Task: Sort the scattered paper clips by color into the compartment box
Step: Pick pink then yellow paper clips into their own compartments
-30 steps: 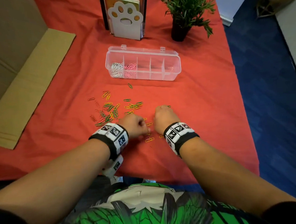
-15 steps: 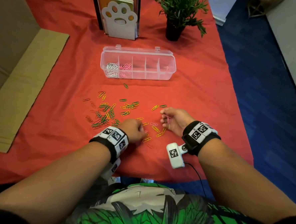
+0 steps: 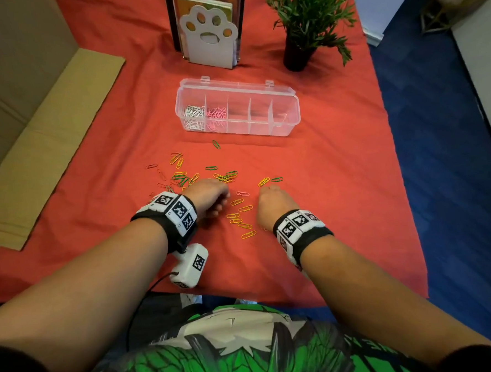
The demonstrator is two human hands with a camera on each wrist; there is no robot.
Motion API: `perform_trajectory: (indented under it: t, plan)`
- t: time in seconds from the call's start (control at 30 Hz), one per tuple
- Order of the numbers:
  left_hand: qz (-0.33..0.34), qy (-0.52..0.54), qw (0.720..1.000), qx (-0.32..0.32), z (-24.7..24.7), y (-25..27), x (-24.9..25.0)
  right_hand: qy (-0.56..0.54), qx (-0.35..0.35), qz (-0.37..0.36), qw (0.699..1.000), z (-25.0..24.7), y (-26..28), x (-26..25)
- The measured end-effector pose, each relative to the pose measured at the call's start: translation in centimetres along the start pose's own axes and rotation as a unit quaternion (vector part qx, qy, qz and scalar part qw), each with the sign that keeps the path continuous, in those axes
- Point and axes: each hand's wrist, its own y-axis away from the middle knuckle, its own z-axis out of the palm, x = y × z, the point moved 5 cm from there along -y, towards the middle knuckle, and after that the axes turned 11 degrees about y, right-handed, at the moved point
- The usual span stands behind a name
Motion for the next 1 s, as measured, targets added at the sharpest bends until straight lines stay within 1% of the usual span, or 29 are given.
perform_trajectory:
  t: [0.03,0.07,0.1,0.13,0.17,0.2,0.23,0.27,0.3,0.33,0.37,0.4,0.43,0.47,0.5,0.57,0.63,0.67,0.7,0.73,0.77,0.8,0.83,0.87,0.9,0.97,1.0]
  plan:
    - [0.043,-0.067,0.997,0.023,-0.5,-0.2,0.4,-0.028,-0.017,0.003,0.999,-0.3,-0.1,0.3]
    - [0.089,-0.138,0.986,0.041,-0.7,-0.3,0.9,-0.072,-0.033,0.013,0.997,-0.7,-0.3,0.7]
    - [0.127,-0.193,0.971,0.052,-0.8,-0.2,1.2,-0.137,-0.046,0.028,0.989,-0.9,-0.4,1.3]
    - [0.155,-0.237,0.957,0.060,-0.7,-0.1,1.6,-0.232,-0.062,0.050,0.969,-1.1,-0.5,1.8]
    - [0.181,-0.276,0.942,0.065,-0.4,0.0,1.9,-0.354,-0.077,0.076,0.929,-1.2,-0.4,2.2]
    - [0.202,-0.314,0.925,0.068,0.1,0.0,2.3,-0.481,-0.087,0.102,0.866,-1.2,-0.2,2.6]
    - [0.224,-0.352,0.907,0.066,0.7,-0.2,2.6,-0.593,-0.090,0.119,0.791,-1.2,0.0,2.9]
    - [0.240,-0.385,0.889,0.058,1.3,-0.5,2.9,-0.678,-0.095,0.120,0.719,-1.4,0.3,3.1]
    - [0.254,-0.412,0.874,0.044,1.9,-1.1,2.9,-0.737,-0.106,0.109,0.659,-1.8,0.6,3.2]
    - [0.258,-0.439,0.860,0.031,2.5,-1.6,2.9,-0.775,-0.115,0.097,0.614,-2.1,0.8,3.2]
    - [0.261,-0.465,0.846,0.025,3.0,-2.0,2.8,-0.797,-0.121,0.090,0.584,-2.4,0.9,3.3]
    - [0.260,-0.487,0.833,0.021,3.4,-2.4,2.7,-0.807,-0.125,0.093,0.569,-2.4,0.9,3.5]
    - [0.266,-0.500,0.824,0.020,3.7,-2.8,2.5,-0.809,-0.127,0.104,0.564,-2.4,0.8,3.6]
    - [0.262,-0.507,0.821,0.022,3.9,-3.0,2.4,-0.804,-0.129,0.120,0.568,-2.2,0.8,3.8]
    - [0.257,-0.508,0.822,0.024,3.9,-3.3,2.3,-0.796,-0.128,0.132,0.576,-2.1,0.7,3.9]
    - [0.248,-0.491,0.834,0.027,4.0,-3.5,2.3,-0.776,-0.114,0.143,0.603,-1.9,0.5,4.0]
    - [0.243,-0.450,0.859,0.033,3.7,-3.7,2.6,-0.746,-0.096,0.145,0.642,-1.8,0.2,4.1]
    - [0.226,-0.418,0.879,0.039,3.4,-3.7,2.9,-0.732,-0.087,0.146,0.660,-1.8,-0.1,4.1]
    - [0.203,-0.374,0.904,0.044,2.9,-3.7,3.1,-0.723,-0.078,0.148,0.670,-1.8,-0.2,4.1]
    - [0.165,-0.314,0.934,0.038,2.4,-3.9,3.3,-0.718,-0.072,0.150,0.676,-1.9,-0.4,4.1]
    - [0.131,-0.238,0.962,0.015,2.1,-4.0,3.5,-0.718,-0.067,0.154,0.675,-1.9,-0.5,4.1]
    - [0.102,-0.153,0.983,-0.011,2.0,-3.9,3.9,-0.723,-0.064,0.157,0.670,-2.1,-0.6,4.1]
    - [0.082,-0.067,0.994,-0.028,1.9,-3.8,4.3,-0.733,-0.060,0.157,0.659,-2.3,-0.8,4.1]
    - [0.060,0.011,0.997,-0.037,1.7,-3.7,4.8,-0.745,-0.058,0.155,0.647,-2.5,-1.0,4.0]
    - [0.042,0.079,0.995,-0.040,1.5,-3.5,5.3,-0.756,-0.057,0.151,0.634,-2.8,-1.1,4.0]
    - [0.028,0.165,0.985,-0.045,1.1,-3.4,6.9,-0.771,-0.054,0.140,0.619,-3.6,-1.4,3.9]
    - [0.030,0.189,0.980,-0.053,1.0,-3.4,7.8,-0.770,-0.053,0.135,0.621,-4.0,-1.5,3.9]
